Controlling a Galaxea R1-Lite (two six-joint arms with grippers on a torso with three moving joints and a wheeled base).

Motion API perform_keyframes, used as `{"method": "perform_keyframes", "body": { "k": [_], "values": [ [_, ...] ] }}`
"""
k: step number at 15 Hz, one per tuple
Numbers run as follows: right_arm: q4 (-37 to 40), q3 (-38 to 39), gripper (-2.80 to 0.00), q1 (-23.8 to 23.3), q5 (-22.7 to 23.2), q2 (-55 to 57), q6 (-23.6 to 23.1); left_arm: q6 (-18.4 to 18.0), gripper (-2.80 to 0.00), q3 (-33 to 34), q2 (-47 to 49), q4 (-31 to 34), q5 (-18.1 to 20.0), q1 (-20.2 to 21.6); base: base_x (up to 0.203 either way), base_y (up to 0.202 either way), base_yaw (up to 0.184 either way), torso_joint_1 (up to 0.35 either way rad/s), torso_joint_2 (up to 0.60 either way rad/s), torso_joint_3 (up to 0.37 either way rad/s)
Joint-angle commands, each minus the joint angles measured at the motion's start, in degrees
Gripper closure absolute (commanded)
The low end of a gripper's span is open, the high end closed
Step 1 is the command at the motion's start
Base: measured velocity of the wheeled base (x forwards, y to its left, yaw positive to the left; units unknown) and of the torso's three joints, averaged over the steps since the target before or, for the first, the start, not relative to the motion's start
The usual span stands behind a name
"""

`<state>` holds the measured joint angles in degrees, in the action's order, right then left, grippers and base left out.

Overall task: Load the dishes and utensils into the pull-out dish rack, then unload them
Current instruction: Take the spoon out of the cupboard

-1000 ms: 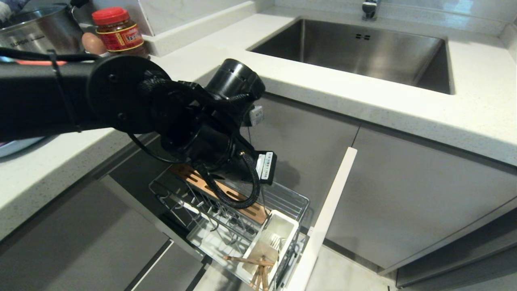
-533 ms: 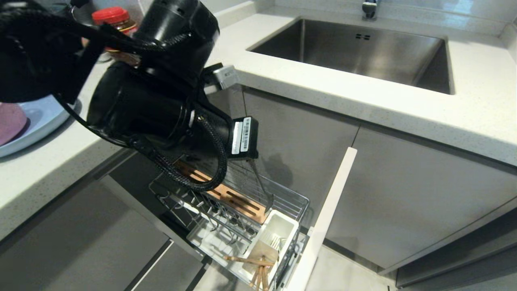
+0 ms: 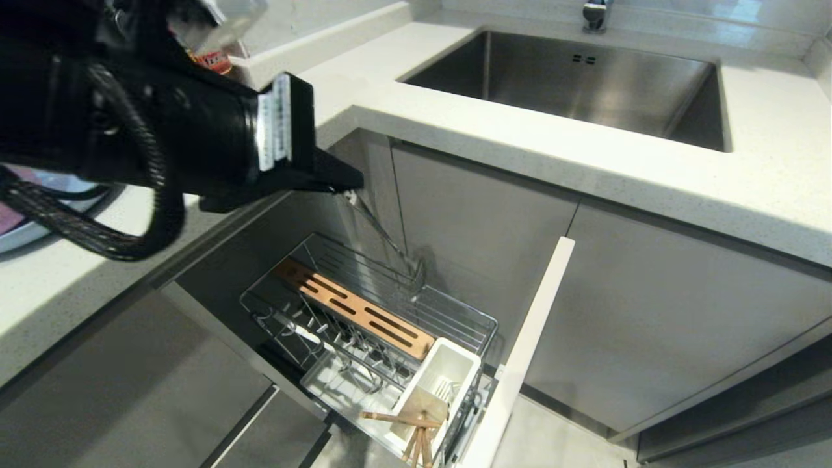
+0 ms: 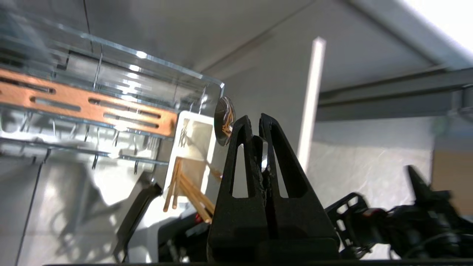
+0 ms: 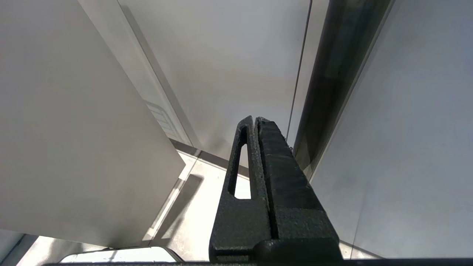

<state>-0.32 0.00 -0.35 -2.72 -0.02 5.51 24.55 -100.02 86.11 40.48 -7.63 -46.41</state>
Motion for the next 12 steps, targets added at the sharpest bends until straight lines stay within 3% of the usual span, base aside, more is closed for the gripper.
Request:
{"method": "perform_keyframes", "body": {
  "k": [1, 6, 10, 12],
  "values": [
    [0.0, 0.0, 0.0, 0.0, 0.0, -0.2, 0.0, 0.0, 0.0, -0.2, -5.8, 0.2, -0.2, 0.1, 0.0, 0.0, 0.0, 0.0, 0.0, 0.0],
    [0.0, 0.0, 0.0, 0.0, 0.0, -0.2, 0.0, -0.4, 0.0, -1.3, -13.0, 0.2, -4.1, 2.1, 0.0, 0.0, 0.0, 0.0, 0.0, 0.0],
    [0.0, 0.0, 0.0, 0.0, 0.0, -0.2, 0.0, -0.8, 0.0, -3.1, -16.6, 0.2, -6.5, 8.2, 0.0, 0.0, 0.0, 0.0, 0.0, 0.0],
    [0.0, 0.0, 0.0, 0.0, 0.0, -0.2, 0.0, -3.0, 0.0, -3.4, -18.3, 0.2, -6.5, 12.7, 0.0, 0.0, 0.0, 0.0, 0.0, 0.0]
  ]
}}
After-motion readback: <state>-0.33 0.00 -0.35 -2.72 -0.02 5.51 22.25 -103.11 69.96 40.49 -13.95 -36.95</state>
